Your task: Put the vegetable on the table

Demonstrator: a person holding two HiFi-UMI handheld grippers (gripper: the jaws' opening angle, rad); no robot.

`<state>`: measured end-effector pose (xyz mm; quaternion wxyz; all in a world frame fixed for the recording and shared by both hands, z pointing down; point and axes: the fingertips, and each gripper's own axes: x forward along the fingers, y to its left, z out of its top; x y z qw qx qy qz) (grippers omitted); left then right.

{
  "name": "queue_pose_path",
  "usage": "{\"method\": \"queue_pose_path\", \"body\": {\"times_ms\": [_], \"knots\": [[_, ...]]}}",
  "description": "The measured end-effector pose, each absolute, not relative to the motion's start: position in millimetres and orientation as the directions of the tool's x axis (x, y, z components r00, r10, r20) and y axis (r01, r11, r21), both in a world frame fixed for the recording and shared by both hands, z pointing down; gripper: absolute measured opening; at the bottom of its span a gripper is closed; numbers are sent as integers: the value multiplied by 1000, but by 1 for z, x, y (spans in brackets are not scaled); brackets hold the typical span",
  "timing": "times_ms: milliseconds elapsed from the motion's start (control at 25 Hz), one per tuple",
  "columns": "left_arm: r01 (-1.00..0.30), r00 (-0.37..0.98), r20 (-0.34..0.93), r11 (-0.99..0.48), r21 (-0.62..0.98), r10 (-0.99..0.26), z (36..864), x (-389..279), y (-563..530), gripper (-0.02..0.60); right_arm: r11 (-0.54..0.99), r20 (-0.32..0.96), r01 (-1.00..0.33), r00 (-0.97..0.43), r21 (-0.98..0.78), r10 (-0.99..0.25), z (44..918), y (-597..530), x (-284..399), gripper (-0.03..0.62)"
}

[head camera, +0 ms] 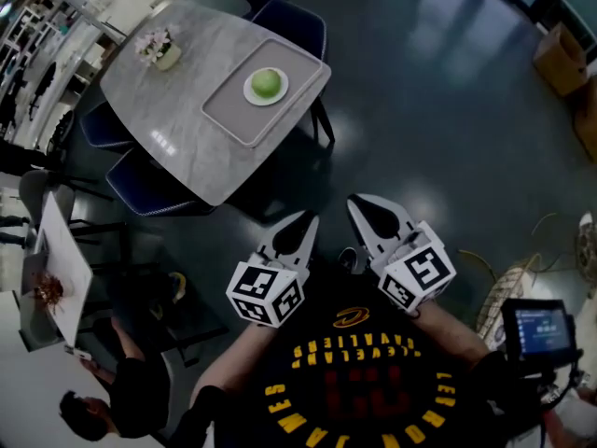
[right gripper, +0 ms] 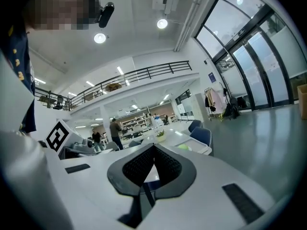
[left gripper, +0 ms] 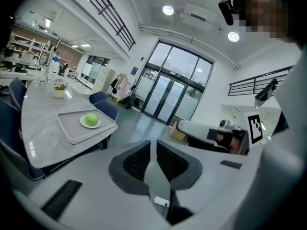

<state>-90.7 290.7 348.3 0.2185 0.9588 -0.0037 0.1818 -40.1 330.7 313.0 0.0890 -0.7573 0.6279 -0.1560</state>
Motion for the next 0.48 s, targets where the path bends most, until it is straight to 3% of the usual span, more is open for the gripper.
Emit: {"method": "queue_pose_path", "body": {"times_ms": [480], "knots": [[-85, 938, 335, -880, 466, 87, 373, -24, 245, 43, -202, 165, -921, 154, -334, -974, 337, 286, 24, 6]]}}
